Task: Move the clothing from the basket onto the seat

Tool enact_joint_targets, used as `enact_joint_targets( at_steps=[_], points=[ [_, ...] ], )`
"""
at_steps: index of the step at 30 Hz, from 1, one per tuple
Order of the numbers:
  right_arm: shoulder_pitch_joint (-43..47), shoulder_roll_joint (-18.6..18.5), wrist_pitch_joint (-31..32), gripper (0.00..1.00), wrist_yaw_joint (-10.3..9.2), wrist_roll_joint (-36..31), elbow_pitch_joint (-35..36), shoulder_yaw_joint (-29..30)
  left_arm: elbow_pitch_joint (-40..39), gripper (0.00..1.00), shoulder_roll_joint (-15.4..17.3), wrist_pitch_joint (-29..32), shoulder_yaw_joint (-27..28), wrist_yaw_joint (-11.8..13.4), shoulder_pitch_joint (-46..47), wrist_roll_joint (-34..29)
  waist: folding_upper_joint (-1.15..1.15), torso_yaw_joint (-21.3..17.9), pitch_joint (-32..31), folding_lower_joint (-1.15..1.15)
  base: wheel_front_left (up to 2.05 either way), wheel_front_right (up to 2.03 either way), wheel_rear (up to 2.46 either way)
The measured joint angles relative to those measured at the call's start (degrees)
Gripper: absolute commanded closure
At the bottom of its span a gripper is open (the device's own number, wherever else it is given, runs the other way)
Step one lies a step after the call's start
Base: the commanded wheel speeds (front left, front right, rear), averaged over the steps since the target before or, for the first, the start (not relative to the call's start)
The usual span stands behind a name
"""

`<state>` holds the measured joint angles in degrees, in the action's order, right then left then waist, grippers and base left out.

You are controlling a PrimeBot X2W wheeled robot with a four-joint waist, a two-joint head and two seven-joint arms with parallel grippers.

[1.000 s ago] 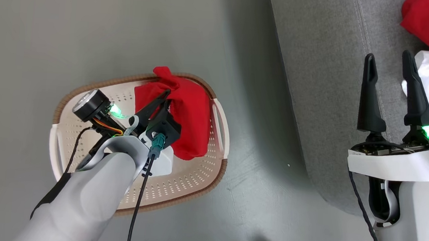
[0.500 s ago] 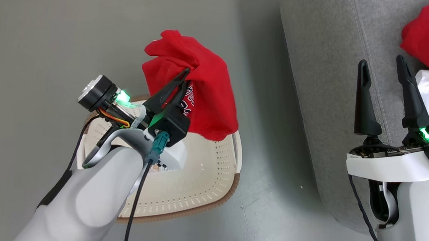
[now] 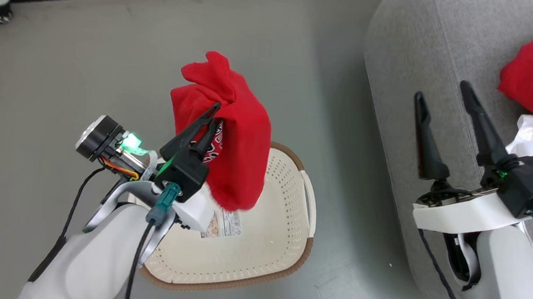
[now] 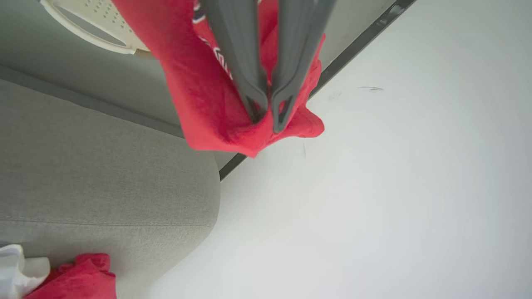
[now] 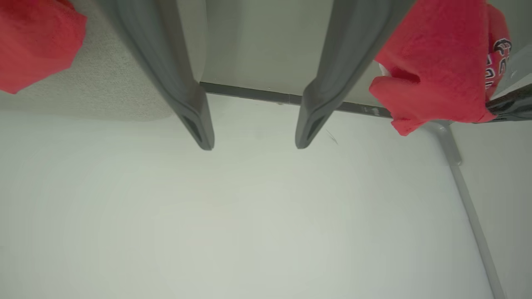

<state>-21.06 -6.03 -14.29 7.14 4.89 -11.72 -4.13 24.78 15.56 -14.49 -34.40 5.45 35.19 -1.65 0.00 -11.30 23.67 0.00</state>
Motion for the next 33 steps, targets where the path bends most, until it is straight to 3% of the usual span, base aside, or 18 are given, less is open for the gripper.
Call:
enact_joint_targets(
  at_steps=[17,33],
  points=[
    [1.3,-2.9,0.0,0.00,0.00,-0.7,-3.4,-9.8,-6.5,1.00,2.1,-0.1,3.9,-2.5,-4.0,6.7,0.00,3.4,-8.2,0.00,0.00,0.00,0.00],
    [3.4,-5.2,1.5,0.00,0.00,3.8,-3.8,-23.1,-11.1,1.00,3.9,0.4,4.7,-5.4,-4.7,8.6,0.00,5.7,-16.2,0.00,0.00,0.00,0.00]
  ],
)
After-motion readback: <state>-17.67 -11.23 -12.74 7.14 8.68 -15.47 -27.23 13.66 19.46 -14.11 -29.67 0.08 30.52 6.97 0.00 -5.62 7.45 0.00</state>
